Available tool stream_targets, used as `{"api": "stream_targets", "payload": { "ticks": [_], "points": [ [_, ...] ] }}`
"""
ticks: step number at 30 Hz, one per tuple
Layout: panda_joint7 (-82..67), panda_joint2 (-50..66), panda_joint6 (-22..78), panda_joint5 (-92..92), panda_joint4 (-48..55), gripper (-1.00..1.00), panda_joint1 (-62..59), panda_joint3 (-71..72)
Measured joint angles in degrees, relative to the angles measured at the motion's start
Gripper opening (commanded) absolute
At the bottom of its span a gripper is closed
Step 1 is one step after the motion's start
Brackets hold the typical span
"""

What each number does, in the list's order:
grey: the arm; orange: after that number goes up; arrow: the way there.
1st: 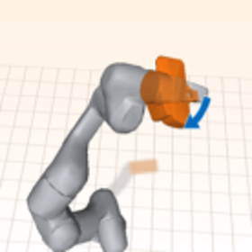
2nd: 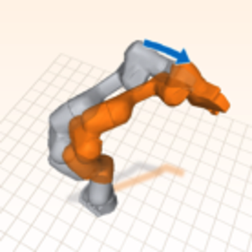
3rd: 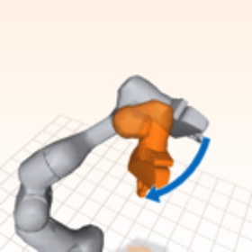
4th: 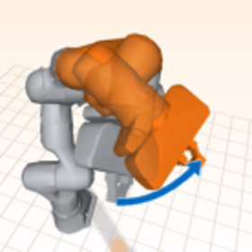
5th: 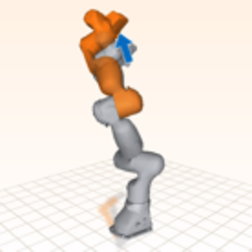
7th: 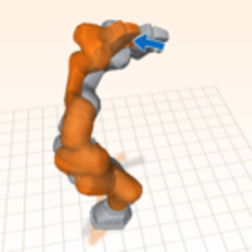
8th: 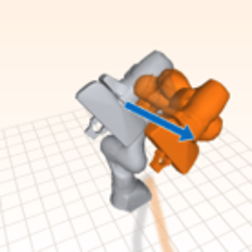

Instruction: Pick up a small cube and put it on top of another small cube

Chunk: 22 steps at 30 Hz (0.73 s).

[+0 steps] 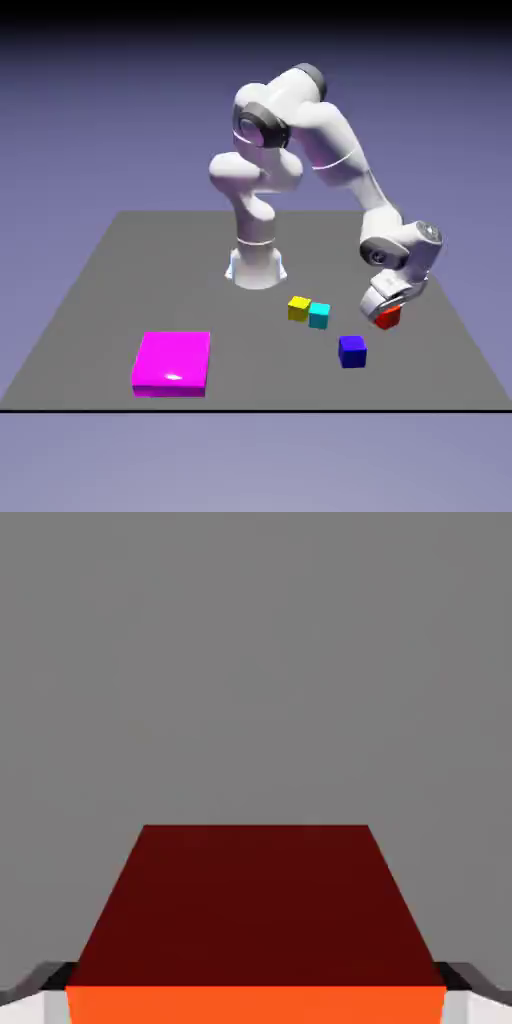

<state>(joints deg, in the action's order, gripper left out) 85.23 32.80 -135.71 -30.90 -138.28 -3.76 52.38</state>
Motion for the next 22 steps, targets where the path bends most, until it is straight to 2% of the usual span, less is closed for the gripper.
{"api": "stream_targets", "payload": {
  "ticks": [4, 15, 19, 20, 22],
  "points": [
    [-4.20, -5.73, 5.06, 7.58, 0.58, -1.00, -5.90, 6.51],
    [-8.72, -18.74, 8.64, 31.04, 5.34, -1.00, -14.14, -8.40],
    [-4.41, -10.44, -1.23, 24.52, 2.50, -1.00, -9.46, -13.48],
    [-4.39, -10.41, -1.27, 24.50, 2.49, 1.00, -9.44, -13.50],
    [-4.30, -10.41, -1.23, 24.36, 2.49, 1.00, -9.44, -13.50]
  ]
}}
